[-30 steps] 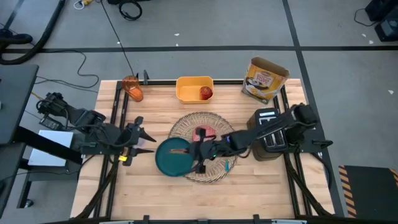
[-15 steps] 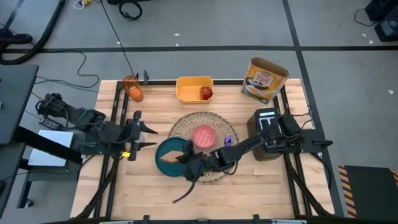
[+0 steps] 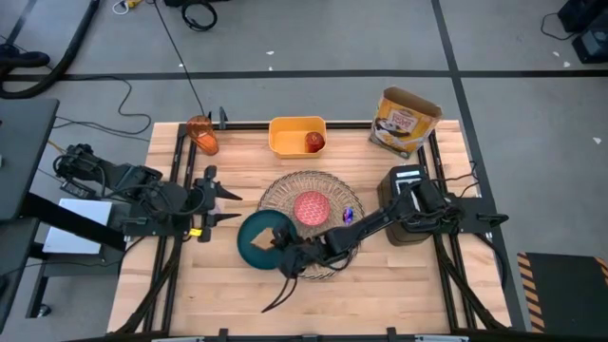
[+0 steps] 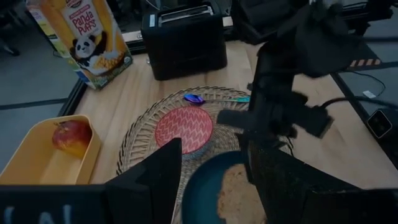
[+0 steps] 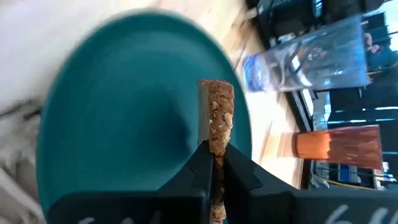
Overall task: Arrange a breakfast setting
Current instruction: Put the toasted bread on the dark green plate
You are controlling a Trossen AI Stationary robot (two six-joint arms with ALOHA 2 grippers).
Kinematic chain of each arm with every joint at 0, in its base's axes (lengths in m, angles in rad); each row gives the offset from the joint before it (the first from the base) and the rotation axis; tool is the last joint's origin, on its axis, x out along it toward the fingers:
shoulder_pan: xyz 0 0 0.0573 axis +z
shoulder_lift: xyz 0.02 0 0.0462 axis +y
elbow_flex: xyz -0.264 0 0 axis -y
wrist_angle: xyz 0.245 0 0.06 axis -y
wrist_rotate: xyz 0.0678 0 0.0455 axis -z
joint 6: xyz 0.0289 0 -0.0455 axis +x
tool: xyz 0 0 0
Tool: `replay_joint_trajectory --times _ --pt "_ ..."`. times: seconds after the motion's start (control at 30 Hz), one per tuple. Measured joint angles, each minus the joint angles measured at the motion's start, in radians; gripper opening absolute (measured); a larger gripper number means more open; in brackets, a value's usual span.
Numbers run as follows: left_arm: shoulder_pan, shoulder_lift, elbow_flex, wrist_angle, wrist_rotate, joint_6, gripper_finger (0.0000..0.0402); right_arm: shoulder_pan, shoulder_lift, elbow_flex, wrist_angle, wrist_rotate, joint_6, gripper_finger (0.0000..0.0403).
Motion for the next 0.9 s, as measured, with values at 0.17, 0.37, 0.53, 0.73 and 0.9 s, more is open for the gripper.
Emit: replay_joint_trajectory --times 0.17,0.37,0.53,0.73,0.9 --pt "-0.001 0.0 0.0 0.005 0.0 -0.005 0.0192 -0.011 0.019 -0.002 -0.008 -0.011 -0.034 0.0024" --pt "-0.001 0.0 0.0 0.0 0.001 -0.009 0.0192 -0.001 0.017 -0.002 -0.002 -0.009 -0.022 0.0063" --pt "-0.001 0.0 0.0 0.0 0.0 -0.011 0.0192 -0.001 0.016 -0.002 -0.055 -0.02 0.088 0.0117" --pt "-0.001 0.0 0.0 0.0 0.0 -0.016 0.0192 0.028 -0.031 -0.002 -0.141 -0.052 0.187 0.015" --pt "-0.001 0.0 0.0 0.003 0.0 -0.019 0.0192 0.031 -0.108 -0.002 -0.214 -0.184 0.36 0.0153"
